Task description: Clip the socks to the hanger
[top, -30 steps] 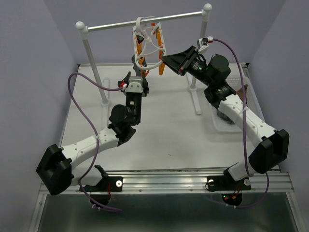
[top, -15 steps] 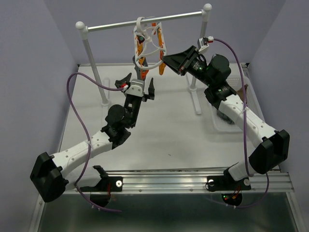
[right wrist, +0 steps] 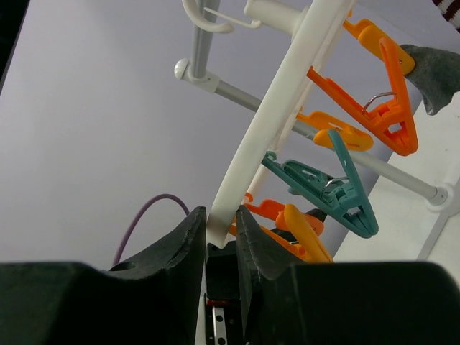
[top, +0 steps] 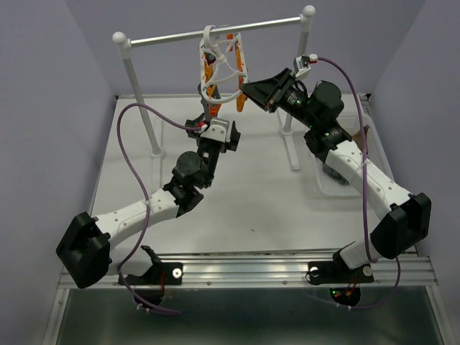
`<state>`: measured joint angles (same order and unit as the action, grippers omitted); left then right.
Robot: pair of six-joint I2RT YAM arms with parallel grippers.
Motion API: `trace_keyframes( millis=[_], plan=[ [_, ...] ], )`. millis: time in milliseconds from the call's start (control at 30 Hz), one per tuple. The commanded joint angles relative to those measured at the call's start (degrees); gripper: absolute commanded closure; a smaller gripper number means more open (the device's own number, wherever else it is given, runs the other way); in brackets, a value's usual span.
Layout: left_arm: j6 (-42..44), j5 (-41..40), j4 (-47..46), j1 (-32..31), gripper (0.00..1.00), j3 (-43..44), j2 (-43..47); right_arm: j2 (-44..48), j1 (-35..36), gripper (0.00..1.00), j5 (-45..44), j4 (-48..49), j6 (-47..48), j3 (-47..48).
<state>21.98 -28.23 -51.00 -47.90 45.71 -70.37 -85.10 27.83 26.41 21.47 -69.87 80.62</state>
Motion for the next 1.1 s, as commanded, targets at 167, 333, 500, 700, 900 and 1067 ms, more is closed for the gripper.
trace_keyframes(
  millis=[167, 333, 500, 700, 900, 1067],
  plan=[
    [-0.26, -8.25, -16.58, 0.17, 0.07, 3.07, -3.11, 2.57, 0.64, 0.72, 2.41, 2.43, 1.48, 0.77],
    [-1.85, -6.31, -16.59, 0.26, 0.16, 2.98, -1.44, 2.40, 0.64, 0.73, 2.68, 2.17, 1.66, 0.77],
    [-1.23, -6.84, -15.18, 0.79, 0.20, 4.38, -2.14, 2.75, 0.64, 0.73, 2.68, 2.17, 1.84, 0.59],
    [-5.35, -0.97, -10.71, 3.33, 0.32, 5.17, -0.65, 3.01, 0.64, 0.72, 2.85, 2.17, 1.93, 0.24],
    [-6.68, 0.63, -8.50, 4.83, 0.46, 5.62, 0.14, 3.62, 0.64, 0.72, 2.59, 2.17, 2.19, 0.15],
    [-5.81, 2.04, -7.88, 4.83, 0.51, 5.61, 0.32, 3.63, 0.64, 0.72, 2.68, 2.17, 2.19, -0.02]
  ],
)
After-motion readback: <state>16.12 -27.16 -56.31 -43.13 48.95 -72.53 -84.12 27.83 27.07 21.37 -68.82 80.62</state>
